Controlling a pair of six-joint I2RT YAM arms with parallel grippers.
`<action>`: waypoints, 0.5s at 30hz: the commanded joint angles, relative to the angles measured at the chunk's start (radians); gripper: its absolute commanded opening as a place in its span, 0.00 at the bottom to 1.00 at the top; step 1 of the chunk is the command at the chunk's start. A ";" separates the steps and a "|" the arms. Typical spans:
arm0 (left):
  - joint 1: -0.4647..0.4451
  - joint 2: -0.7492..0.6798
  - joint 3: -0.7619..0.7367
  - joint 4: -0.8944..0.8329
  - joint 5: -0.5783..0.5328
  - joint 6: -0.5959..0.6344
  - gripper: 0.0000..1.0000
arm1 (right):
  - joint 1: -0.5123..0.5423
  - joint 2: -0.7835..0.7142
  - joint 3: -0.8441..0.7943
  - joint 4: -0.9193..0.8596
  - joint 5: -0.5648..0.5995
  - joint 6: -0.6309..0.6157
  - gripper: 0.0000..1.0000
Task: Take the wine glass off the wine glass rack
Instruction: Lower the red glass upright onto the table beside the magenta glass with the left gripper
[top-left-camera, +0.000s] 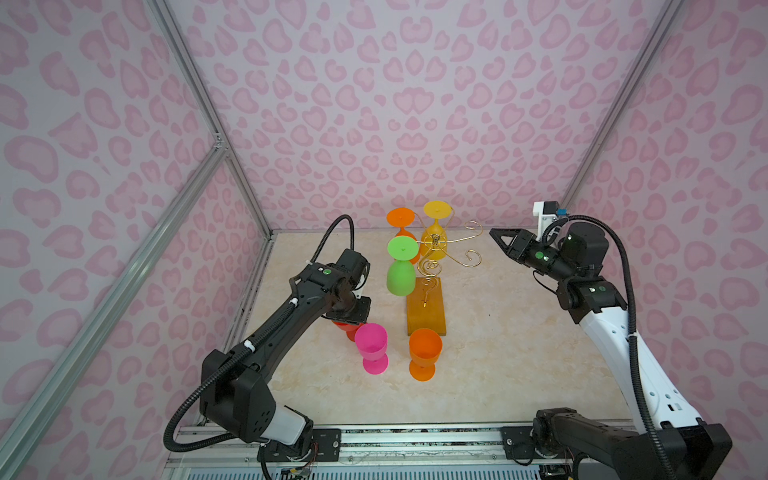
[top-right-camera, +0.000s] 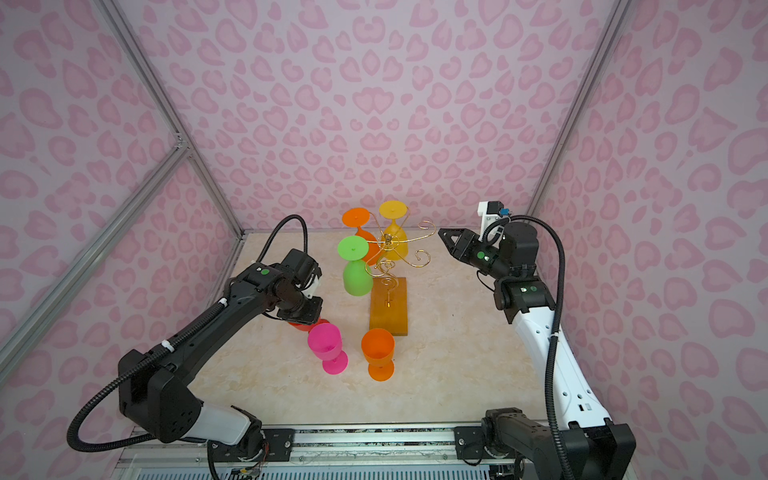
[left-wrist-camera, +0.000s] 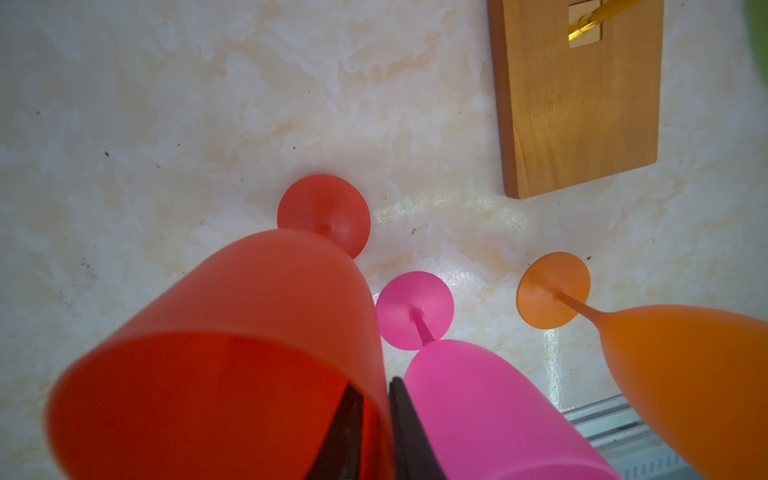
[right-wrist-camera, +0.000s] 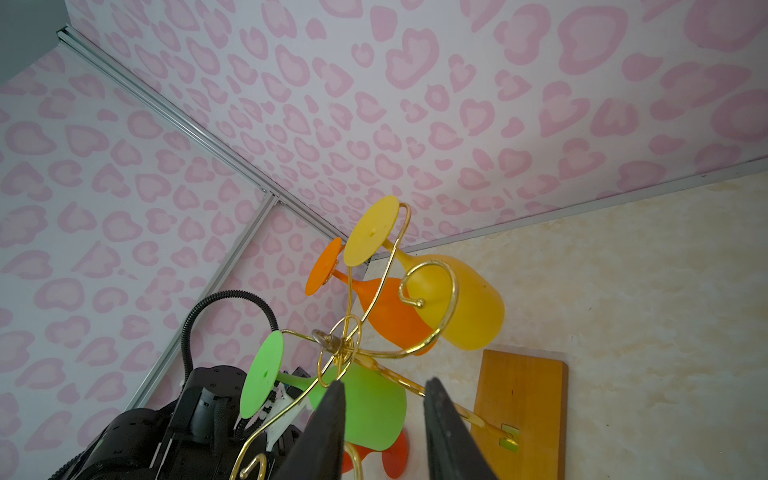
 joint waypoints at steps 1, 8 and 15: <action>-0.001 0.009 0.011 -0.023 0.001 0.010 0.21 | -0.001 0.003 -0.009 0.020 -0.008 0.000 0.33; -0.009 -0.001 0.050 -0.026 0.001 0.002 0.30 | -0.007 0.001 -0.016 0.021 -0.012 0.001 0.33; -0.025 -0.041 0.099 -0.032 -0.005 -0.011 0.35 | -0.011 -0.001 -0.027 0.030 -0.015 0.008 0.33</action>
